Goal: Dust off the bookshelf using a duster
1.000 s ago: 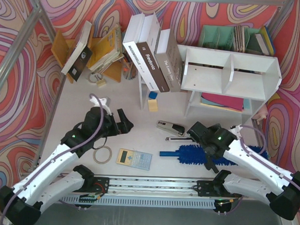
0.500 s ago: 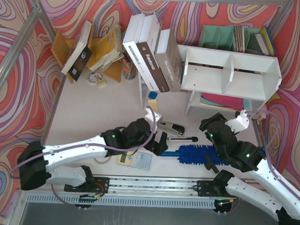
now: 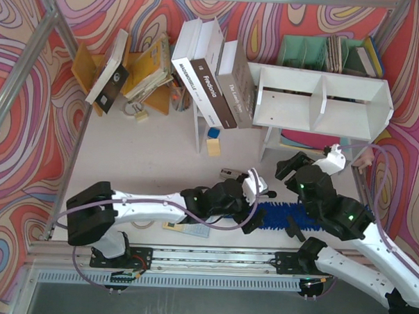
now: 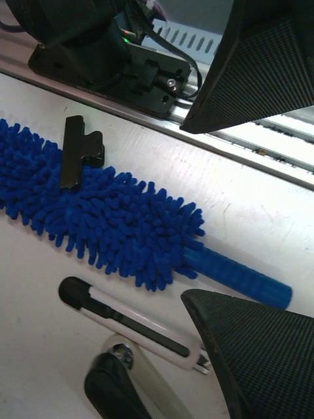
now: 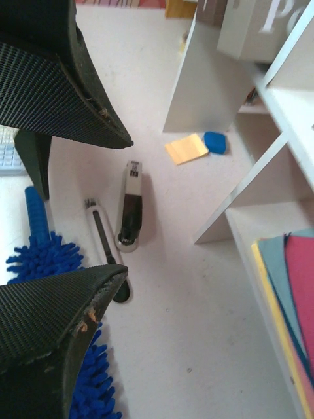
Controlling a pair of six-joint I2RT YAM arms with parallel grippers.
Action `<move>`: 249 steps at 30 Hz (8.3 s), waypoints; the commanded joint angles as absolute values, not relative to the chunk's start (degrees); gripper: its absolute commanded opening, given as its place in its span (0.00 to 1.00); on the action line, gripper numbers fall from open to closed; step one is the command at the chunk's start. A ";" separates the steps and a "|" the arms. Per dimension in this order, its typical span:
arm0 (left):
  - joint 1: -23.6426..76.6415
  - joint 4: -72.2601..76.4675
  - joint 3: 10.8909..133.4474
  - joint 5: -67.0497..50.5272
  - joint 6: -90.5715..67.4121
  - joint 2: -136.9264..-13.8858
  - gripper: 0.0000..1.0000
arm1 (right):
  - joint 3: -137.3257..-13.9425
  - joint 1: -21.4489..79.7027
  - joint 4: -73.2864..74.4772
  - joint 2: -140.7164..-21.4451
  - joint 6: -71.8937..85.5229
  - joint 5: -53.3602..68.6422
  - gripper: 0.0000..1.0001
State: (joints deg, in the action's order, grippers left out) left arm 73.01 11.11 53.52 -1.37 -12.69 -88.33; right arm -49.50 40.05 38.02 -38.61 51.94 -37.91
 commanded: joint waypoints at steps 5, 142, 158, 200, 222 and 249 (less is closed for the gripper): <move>73.19 25.14 54.52 -4.94 -5.80 -96.21 0.90 | -55.30 39.73 41.90 -36.50 54.09 -41.20 0.67; 82.35 35.45 70.52 19.28 10.90 -121.00 0.22 | -58.65 39.73 34.45 -34.27 44.84 -42.71 0.75; 81.41 36.87 67.64 20.95 10.99 -117.46 0.00 | -58.62 39.73 34.70 -34.28 45.21 -42.85 0.75; 64.07 37.21 30.50 34.66 -2.59 -83.70 0.00 | -50.41 39.73 35.70 -38.68 55.28 -37.47 0.75; 59.41 36.30 27.09 33.28 -5.58 -82.42 0.38 | -47.55 39.73 46.78 -45.42 78.84 -40.30 0.76; 59.24 20.42 22.40 40.10 -12.35 -58.18 0.98 | -41.76 39.73 57.45 -53.19 102.58 -34.97 0.75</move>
State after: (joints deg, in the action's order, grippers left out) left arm 59.55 21.96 23.64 37.34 -12.45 -59.55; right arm -43.00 40.05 52.14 -52.01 94.59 -34.17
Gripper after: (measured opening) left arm 0.981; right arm 0.753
